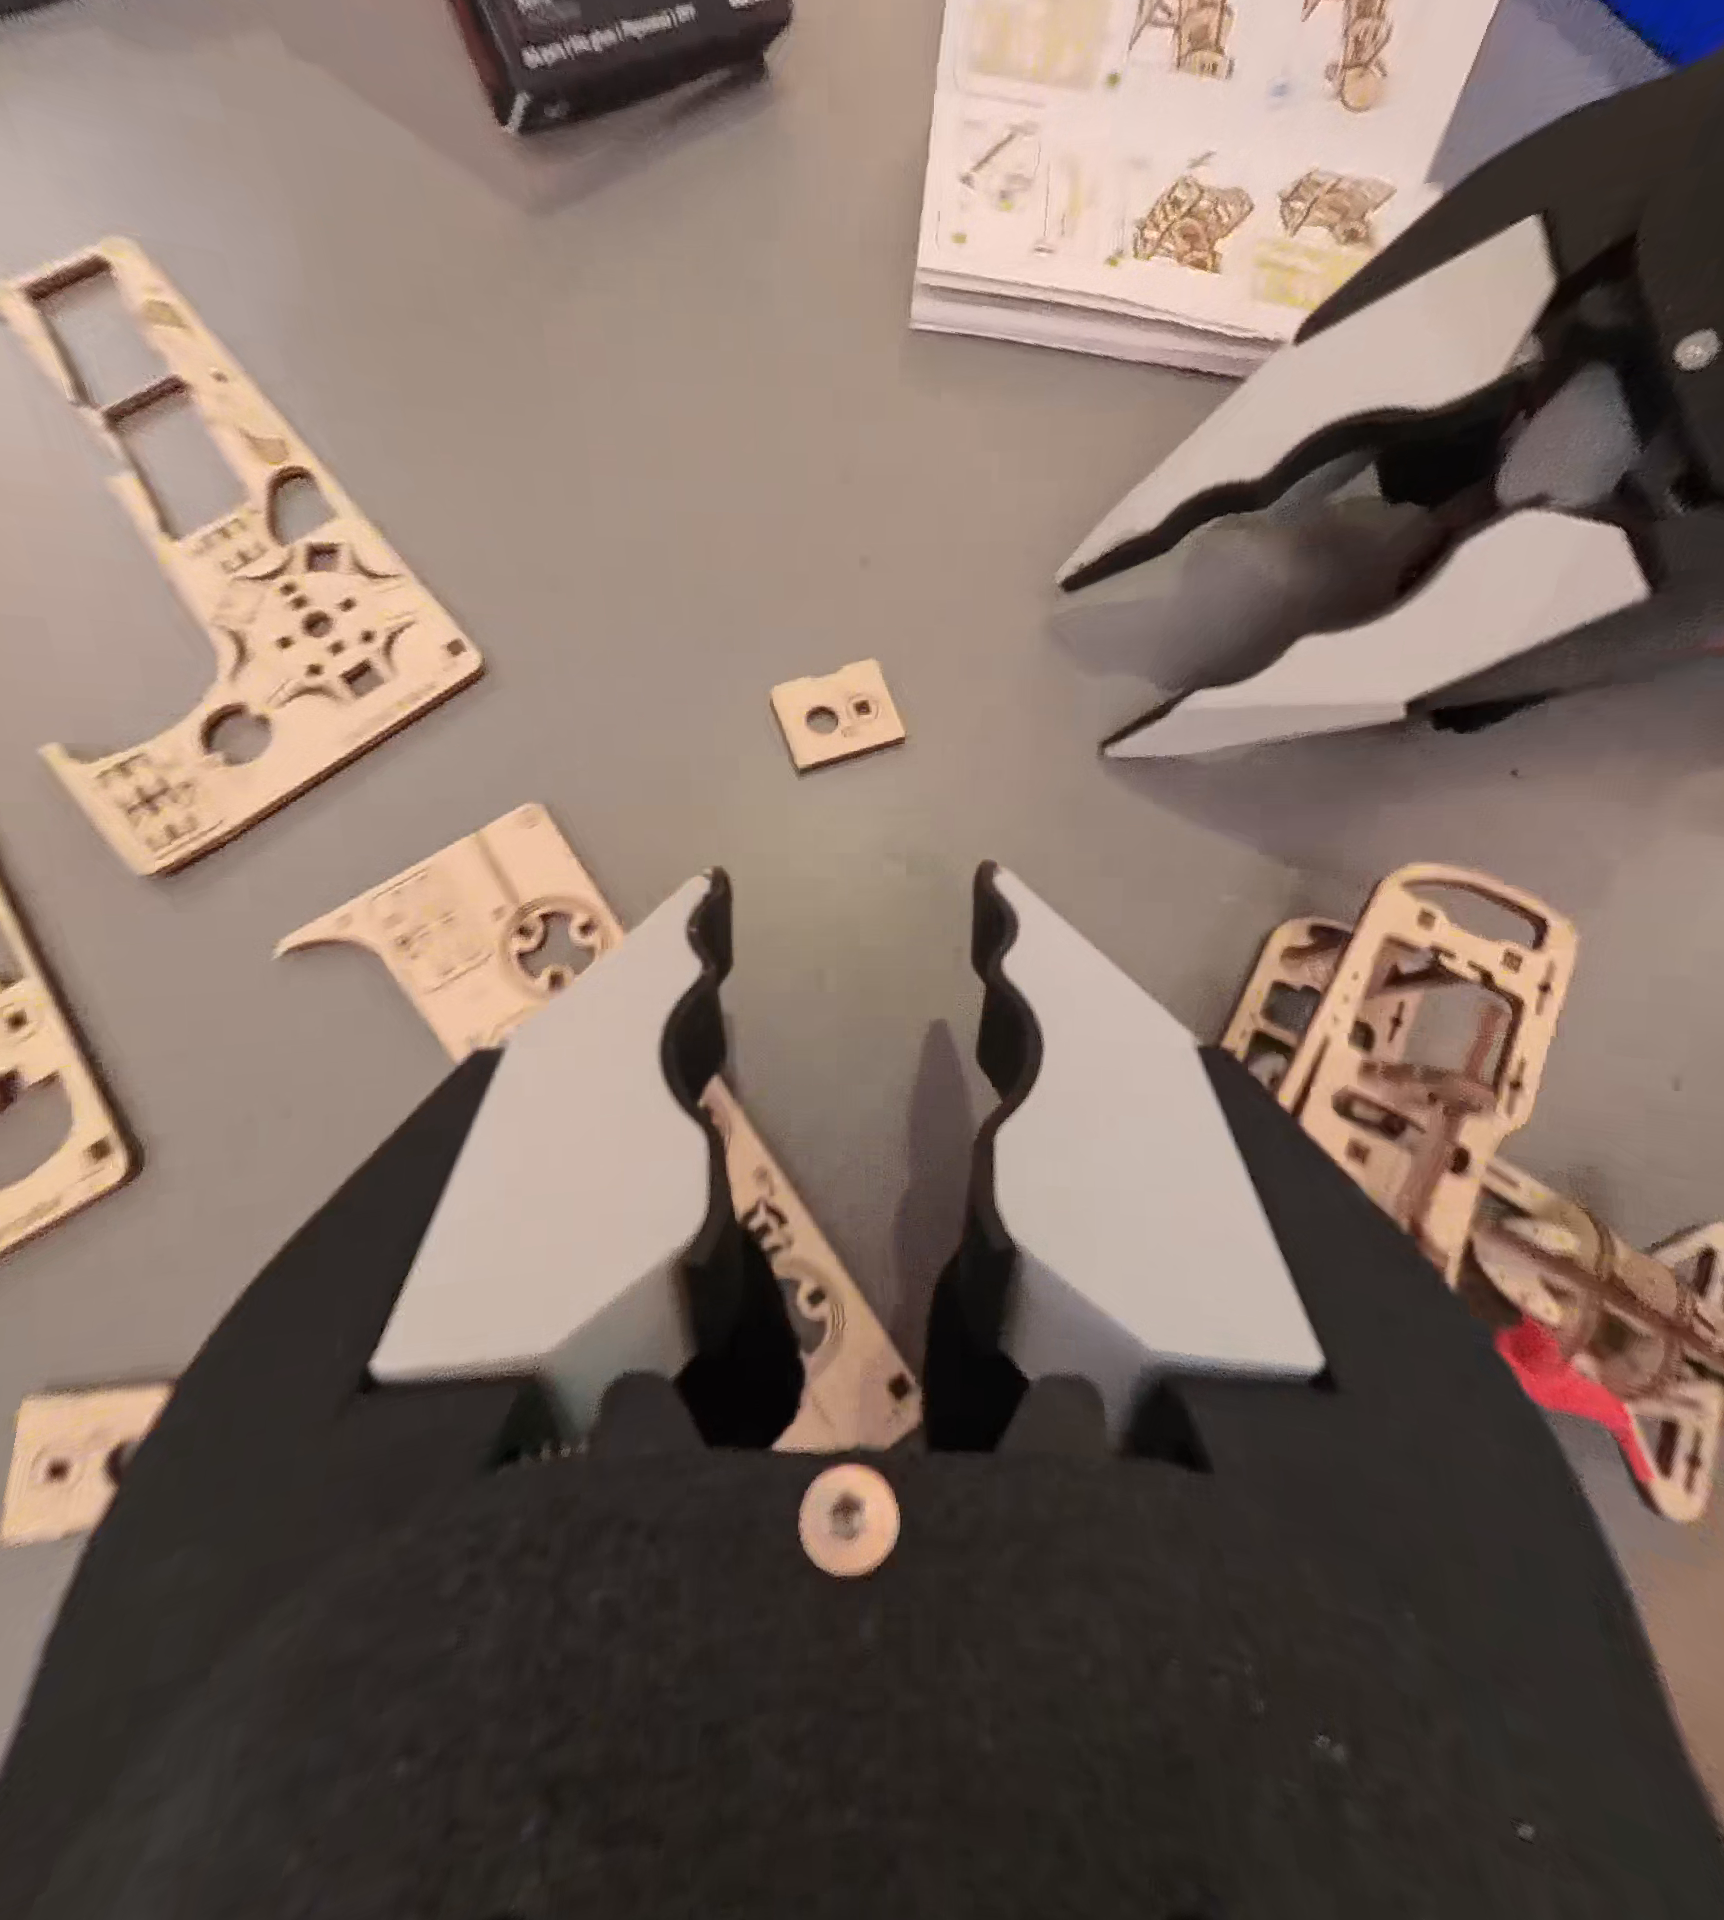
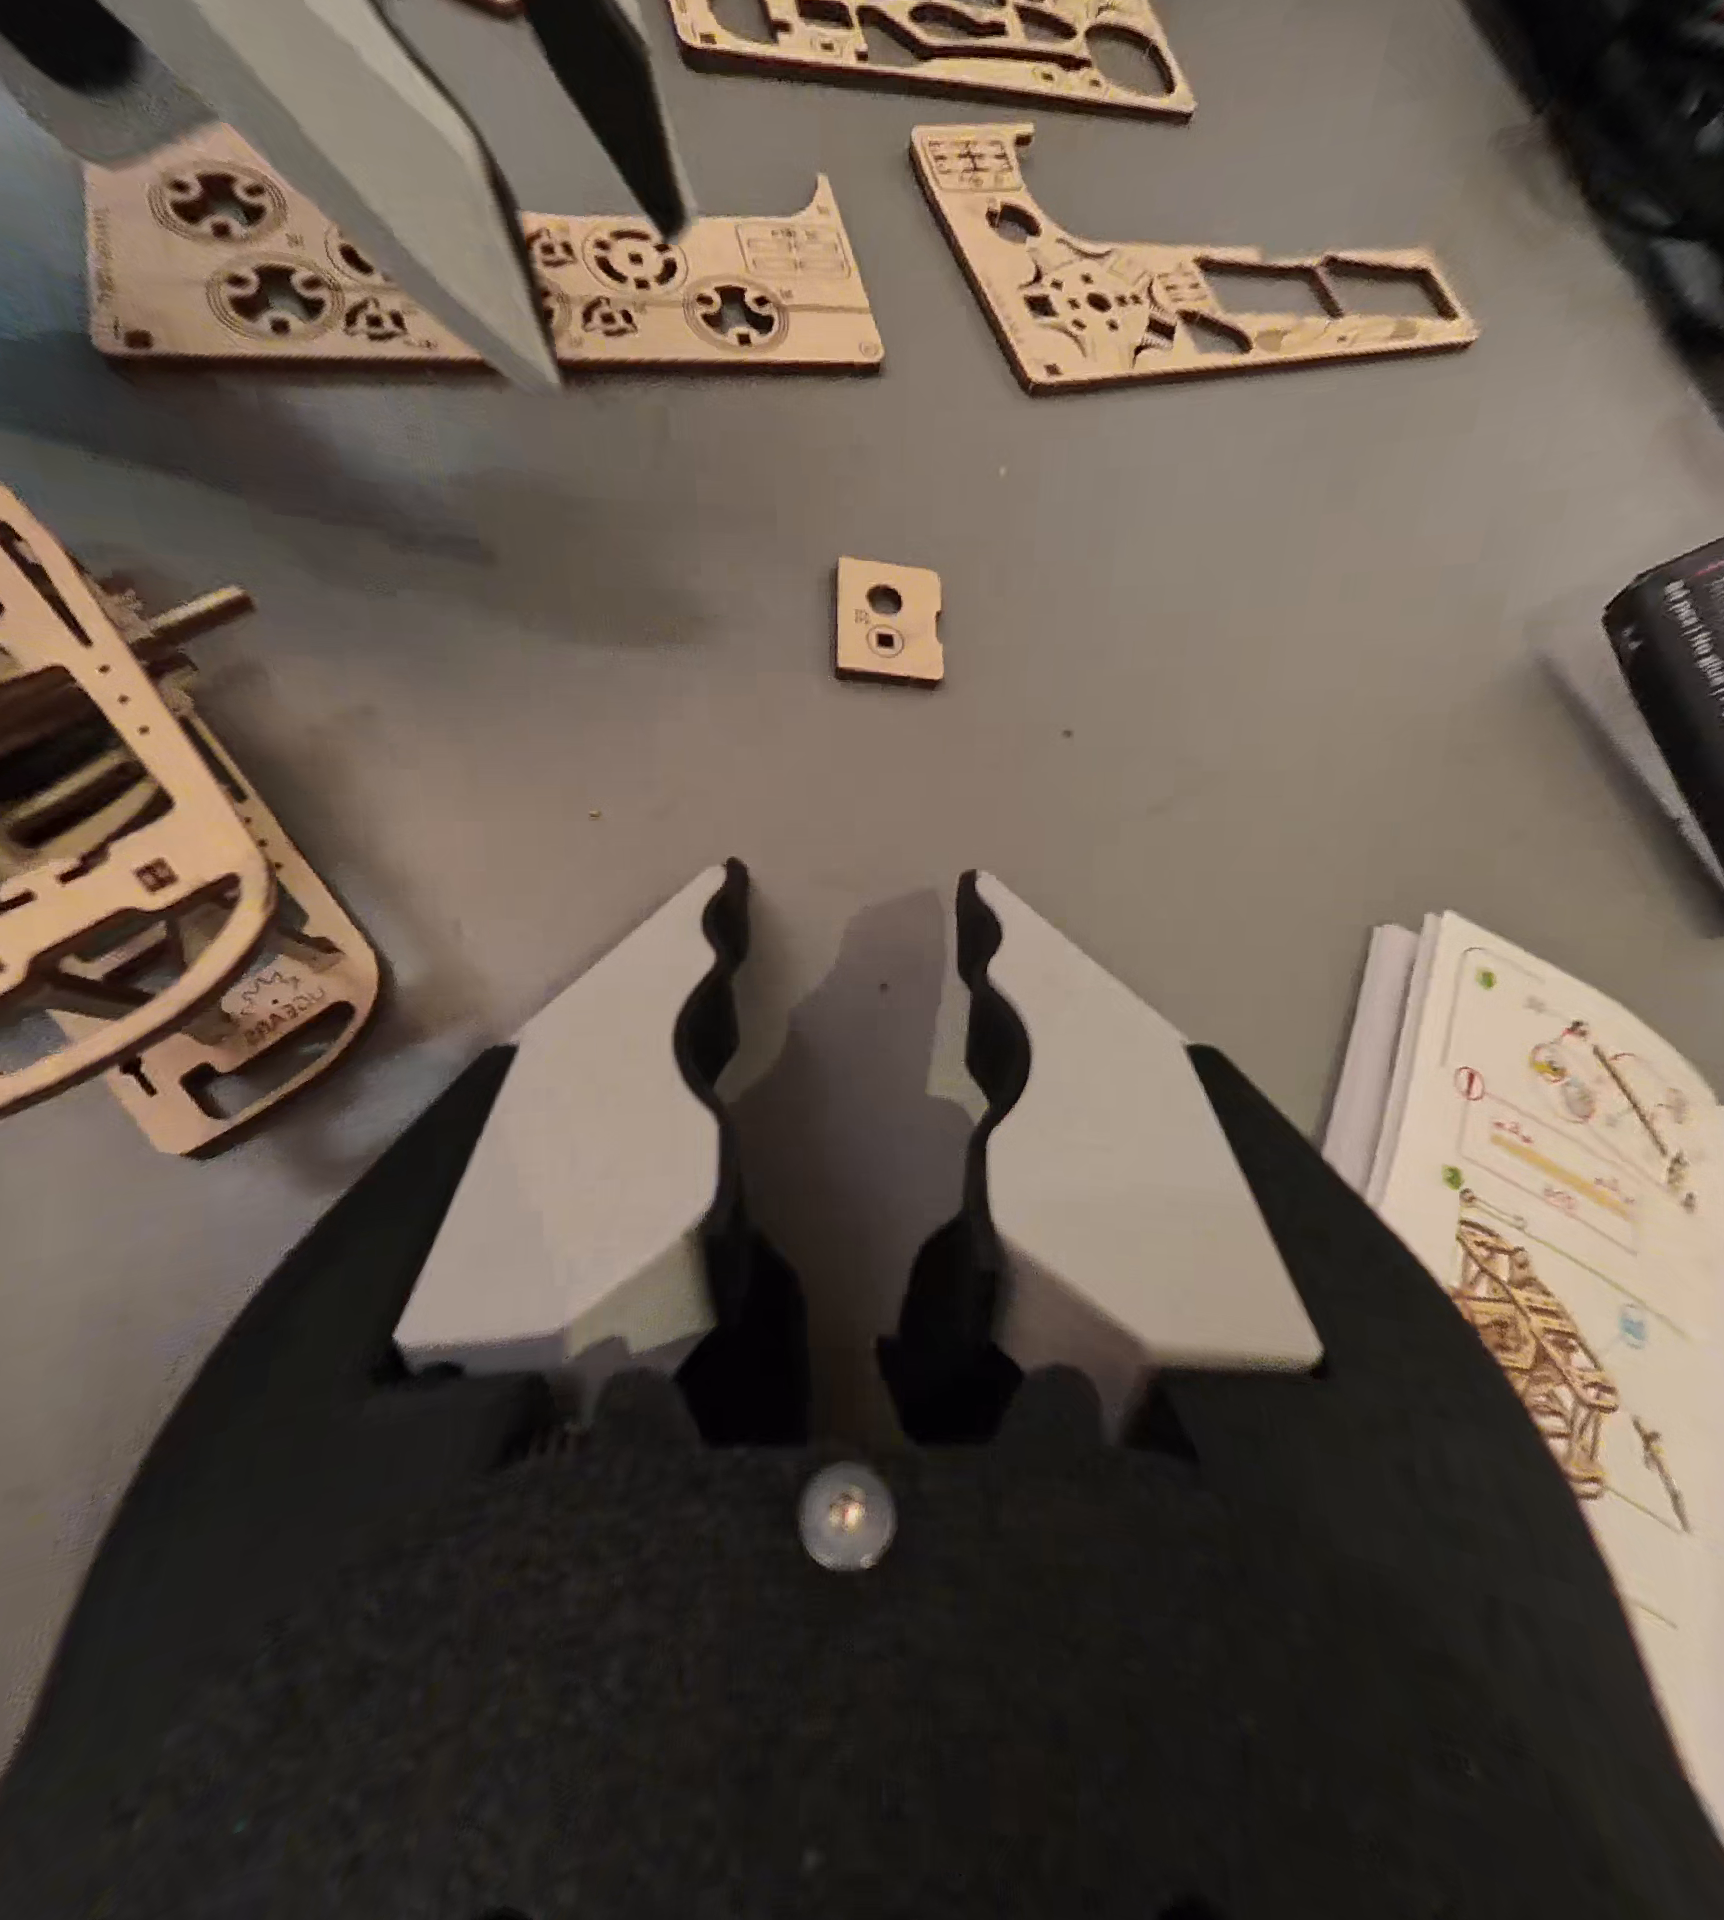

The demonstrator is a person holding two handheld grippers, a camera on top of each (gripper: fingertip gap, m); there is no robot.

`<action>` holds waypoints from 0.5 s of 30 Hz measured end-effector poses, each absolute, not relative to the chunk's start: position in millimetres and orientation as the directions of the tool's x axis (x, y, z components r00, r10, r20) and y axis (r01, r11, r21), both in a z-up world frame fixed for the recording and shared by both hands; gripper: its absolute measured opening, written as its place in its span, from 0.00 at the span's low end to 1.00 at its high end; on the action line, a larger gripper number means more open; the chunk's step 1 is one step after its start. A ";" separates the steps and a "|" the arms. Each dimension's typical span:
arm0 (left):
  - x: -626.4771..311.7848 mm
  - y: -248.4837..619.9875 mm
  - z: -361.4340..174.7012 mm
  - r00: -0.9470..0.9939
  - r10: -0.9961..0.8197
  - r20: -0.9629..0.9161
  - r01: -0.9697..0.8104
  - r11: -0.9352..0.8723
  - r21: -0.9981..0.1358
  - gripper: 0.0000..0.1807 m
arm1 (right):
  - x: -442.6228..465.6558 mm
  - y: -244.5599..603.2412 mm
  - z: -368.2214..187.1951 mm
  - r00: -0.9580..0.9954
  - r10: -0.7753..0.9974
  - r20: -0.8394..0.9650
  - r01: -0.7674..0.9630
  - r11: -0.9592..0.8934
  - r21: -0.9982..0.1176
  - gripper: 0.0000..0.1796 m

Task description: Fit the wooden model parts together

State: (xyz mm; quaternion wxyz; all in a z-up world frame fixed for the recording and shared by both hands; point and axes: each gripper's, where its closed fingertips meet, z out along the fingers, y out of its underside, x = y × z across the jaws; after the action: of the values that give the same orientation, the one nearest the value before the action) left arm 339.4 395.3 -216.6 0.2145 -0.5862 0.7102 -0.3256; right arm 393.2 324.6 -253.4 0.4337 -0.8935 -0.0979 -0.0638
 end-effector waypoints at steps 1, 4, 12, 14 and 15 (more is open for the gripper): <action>347.1 394.4 -220.0 -0.222 -0.973 0.066 -0.706 0.114 -0.699 0.26 | 393.5 324.6 -253.2 0.972 0.118 0.203 0.232 -0.604 -0.763 0.22; 373.9 393.9 -228.9 -0.226 -0.974 0.024 -0.722 0.151 -0.676 0.28 | 394.2 324.5 -254.3 0.977 0.114 0.179 0.211 -0.613 -0.762 0.22; 401.7 386.4 -261.3 -0.244 -0.970 -0.006 -0.721 0.185 -0.668 0.33 | 393.6 323.7 -255.7 0.983 0.120 0.139 0.184 -0.621 -0.762 0.21; 400.9 385.4 -261.0 -0.242 -0.970 -0.008 -0.714 0.184 -0.676 0.32 | 393.5 323.8 -256.2 0.985 0.122 0.118 0.169 -0.626 -0.762 0.20; 400.6 384.5 -260.9 -0.244 -0.970 -0.010 -0.711 0.185 -0.679 0.31 | 393.6 323.8 -256.5 0.987 0.122 0.109 0.161 -0.628 -0.762 0.20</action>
State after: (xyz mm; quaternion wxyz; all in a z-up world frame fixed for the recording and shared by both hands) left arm 400.6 384.5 -260.9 0.2276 -0.5713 0.7354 -0.2847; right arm 393.6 323.8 -256.5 0.4243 -0.9018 -0.0785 -0.0233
